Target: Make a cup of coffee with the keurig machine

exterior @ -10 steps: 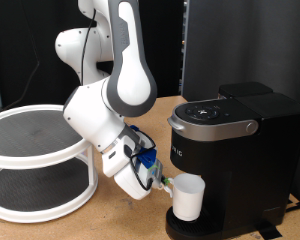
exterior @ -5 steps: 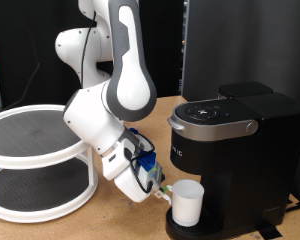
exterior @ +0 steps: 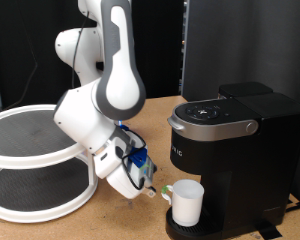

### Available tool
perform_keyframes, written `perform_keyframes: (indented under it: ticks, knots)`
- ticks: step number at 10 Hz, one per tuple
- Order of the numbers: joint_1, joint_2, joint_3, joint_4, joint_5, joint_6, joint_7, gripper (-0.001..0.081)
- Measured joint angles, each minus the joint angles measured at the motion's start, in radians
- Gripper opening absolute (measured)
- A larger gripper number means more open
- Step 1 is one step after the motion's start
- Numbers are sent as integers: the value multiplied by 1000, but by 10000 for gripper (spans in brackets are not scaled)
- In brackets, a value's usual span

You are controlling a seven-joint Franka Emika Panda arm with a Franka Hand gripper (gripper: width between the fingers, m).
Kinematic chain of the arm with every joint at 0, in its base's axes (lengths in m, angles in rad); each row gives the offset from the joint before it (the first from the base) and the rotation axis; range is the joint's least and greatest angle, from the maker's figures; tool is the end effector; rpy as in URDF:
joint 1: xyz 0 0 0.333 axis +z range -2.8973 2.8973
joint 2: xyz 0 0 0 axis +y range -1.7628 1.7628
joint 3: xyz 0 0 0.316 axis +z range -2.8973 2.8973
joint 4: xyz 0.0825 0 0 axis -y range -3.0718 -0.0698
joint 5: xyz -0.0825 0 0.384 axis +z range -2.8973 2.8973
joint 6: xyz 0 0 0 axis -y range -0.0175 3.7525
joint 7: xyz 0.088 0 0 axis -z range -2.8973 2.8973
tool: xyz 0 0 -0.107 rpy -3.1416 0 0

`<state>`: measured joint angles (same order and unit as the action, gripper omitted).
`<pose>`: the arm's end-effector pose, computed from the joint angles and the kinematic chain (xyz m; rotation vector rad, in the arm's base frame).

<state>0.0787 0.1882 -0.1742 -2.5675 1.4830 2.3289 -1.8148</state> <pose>0.4113 -0.0260 0.1760 -2.3456 -0.4881 -0.5671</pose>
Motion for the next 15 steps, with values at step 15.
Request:
perform_keyframes:
  ticks: [15]
  knots:
    - [-138,-356,-136,-82,-337,-393,241,805]
